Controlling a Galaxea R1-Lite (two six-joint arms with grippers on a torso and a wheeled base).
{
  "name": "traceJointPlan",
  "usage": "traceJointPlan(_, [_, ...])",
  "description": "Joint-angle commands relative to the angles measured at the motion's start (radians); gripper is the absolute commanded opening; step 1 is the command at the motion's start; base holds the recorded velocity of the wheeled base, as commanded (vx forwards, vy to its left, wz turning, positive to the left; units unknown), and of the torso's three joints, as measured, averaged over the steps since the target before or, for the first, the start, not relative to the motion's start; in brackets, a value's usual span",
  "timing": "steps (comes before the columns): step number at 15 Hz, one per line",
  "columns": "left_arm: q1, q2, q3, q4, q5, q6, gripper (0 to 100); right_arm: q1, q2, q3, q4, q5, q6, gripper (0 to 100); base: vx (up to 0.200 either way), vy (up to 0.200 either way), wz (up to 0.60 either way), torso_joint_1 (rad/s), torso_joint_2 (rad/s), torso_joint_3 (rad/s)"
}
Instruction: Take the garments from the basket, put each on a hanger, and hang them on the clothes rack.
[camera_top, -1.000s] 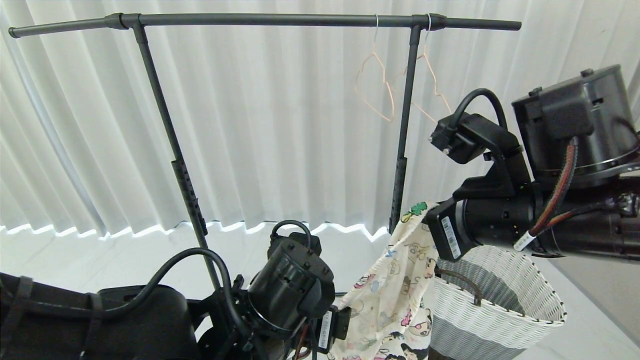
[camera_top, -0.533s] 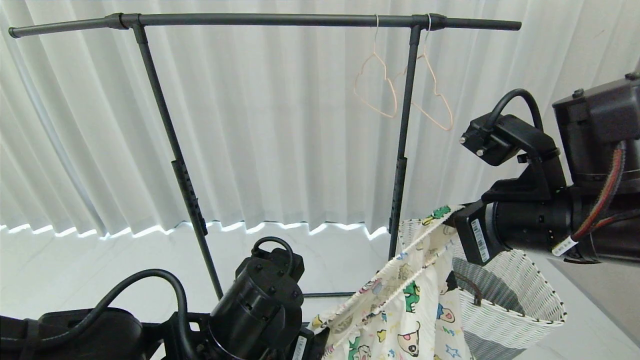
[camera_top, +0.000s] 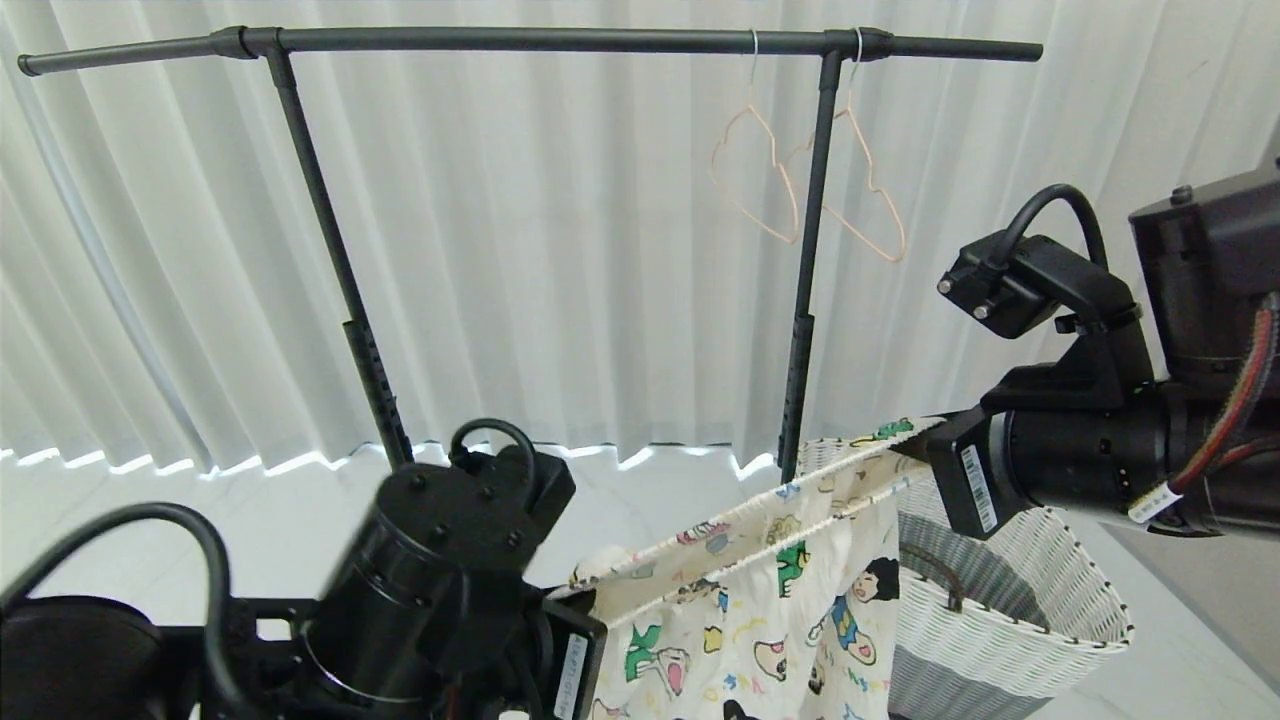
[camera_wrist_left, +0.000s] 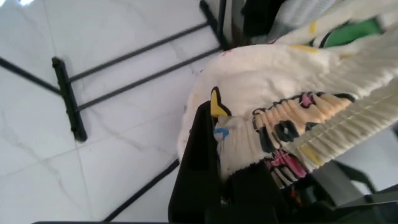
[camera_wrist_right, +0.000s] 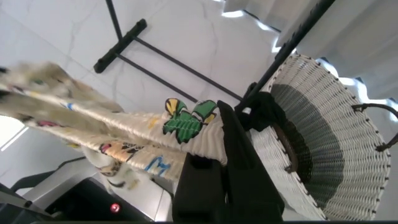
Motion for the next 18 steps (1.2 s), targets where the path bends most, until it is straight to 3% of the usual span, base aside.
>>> traceJointPlan(1, [0.102, -0.094, -0.215, 0.169, -0.047, 0.031, 0, 0.007, -0.009, 0.006, -0.001, 0.002, 0.010, 0, 0.000, 0.000, 0.00, 0.000, 0.00, 0.000])
traceJointPlan(2, [0.149, -0.084, -0.375, 0.307, -0.082, 0.033, 0, 0.012, -0.011, 0.003, -0.004, 0.002, 0.018, 0, 0.000, 0.000, 0.00, 0.000, 0.00, 0.000])
traceJointPlan(3, [0.162, -0.078, -0.419, 0.351, -0.094, 0.033, 0, 0.012, -0.012, 0.003, -0.007, 0.000, 0.018, 0, 0.000, 0.000, 0.00, 0.000, 0.00, 0.000])
traceJointPlan(4, [0.206, -0.047, -0.666, 0.618, -0.156, 0.039, 0, 0.012, -0.023, -0.013, -0.025, 0.002, 0.016, 0, 0.000, 0.000, 0.00, 0.000, 0.00, 0.000])
traceJointPlan(5, [0.220, -0.024, -0.794, 0.762, -0.186, 0.045, 0, 0.012, -0.028, -0.040, -0.021, 0.002, 0.016, 0, 0.000, 0.000, 0.00, 0.000, 0.00, 0.000])
traceJointPlan(6, [0.226, -0.009, -0.880, 0.845, -0.208, 0.045, 0, 0.012, -0.029, -0.066, -0.015, 0.002, 0.016, 0, 0.000, 0.000, 0.00, 0.000, 0.00, 0.000])
traceJointPlan(8, [0.229, -0.009, -0.897, 0.863, -0.217, 0.086, 0, 0.009, -0.028, -0.129, 0.024, 0.002, 0.015, 0, 0.000, 0.000, 0.00, 0.000, 0.00, 0.000])
traceJointPlan(12, [0.229, -0.071, -0.798, 0.860, -0.223, 0.304, 0, 0.009, -0.029, -0.224, 0.094, 0.003, 0.015, 0, 0.000, 0.000, 0.00, 0.000, 0.00, 0.000])
traceJointPlan(14, [0.224, -0.082, -0.798, 0.850, -0.274, 0.327, 0, 0.012, -0.052, -0.243, 0.143, 0.005, 0.012, 0, 0.000, 0.000, 0.00, 0.000, 0.00, 0.000])
traceJointPlan(18, [0.220, -0.041, -0.801, 0.569, -0.398, 0.381, 0, 0.156, -0.213, -0.241, 0.380, 0.011, 0.018, 0, 0.000, 0.000, 0.00, 0.000, 0.00, 0.000])
